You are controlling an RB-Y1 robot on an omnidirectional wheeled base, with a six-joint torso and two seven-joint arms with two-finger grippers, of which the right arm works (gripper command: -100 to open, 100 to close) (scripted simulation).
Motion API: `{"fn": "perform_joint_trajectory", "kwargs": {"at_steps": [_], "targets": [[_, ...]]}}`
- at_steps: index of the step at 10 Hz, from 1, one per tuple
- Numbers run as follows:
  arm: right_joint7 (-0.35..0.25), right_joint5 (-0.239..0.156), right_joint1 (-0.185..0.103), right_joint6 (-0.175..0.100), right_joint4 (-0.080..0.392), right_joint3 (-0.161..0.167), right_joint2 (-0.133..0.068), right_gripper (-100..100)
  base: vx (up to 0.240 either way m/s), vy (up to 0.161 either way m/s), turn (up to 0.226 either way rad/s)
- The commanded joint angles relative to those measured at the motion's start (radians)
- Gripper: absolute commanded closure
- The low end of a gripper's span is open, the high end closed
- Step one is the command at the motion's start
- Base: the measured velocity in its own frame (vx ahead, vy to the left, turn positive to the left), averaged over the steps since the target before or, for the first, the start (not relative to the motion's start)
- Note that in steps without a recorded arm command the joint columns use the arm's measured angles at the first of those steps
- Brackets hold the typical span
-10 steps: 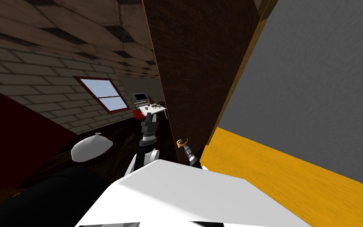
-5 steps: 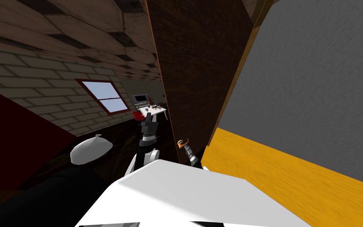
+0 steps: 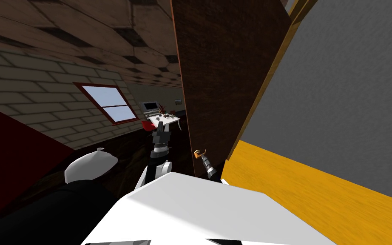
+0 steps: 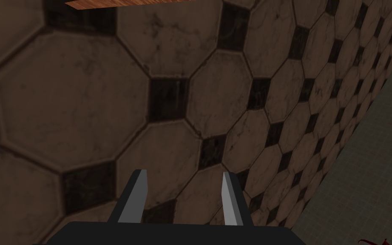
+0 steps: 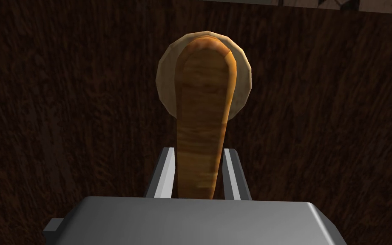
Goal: Push the door open
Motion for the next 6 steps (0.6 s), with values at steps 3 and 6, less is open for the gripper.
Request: {"fn": "perform_joint_trajectory", "kwargs": {"at_steps": [3, 6], "targets": [[0.005, -0.012, 0.007, 0.016, -0.026, -0.043, -0.026, 100, 0.102, 0.133, -0.033], [0.011, -0.021, 0.004, 0.013, -0.019, -0.080, -0.030, 100, 0.089, 0.122, -0.048]]}}
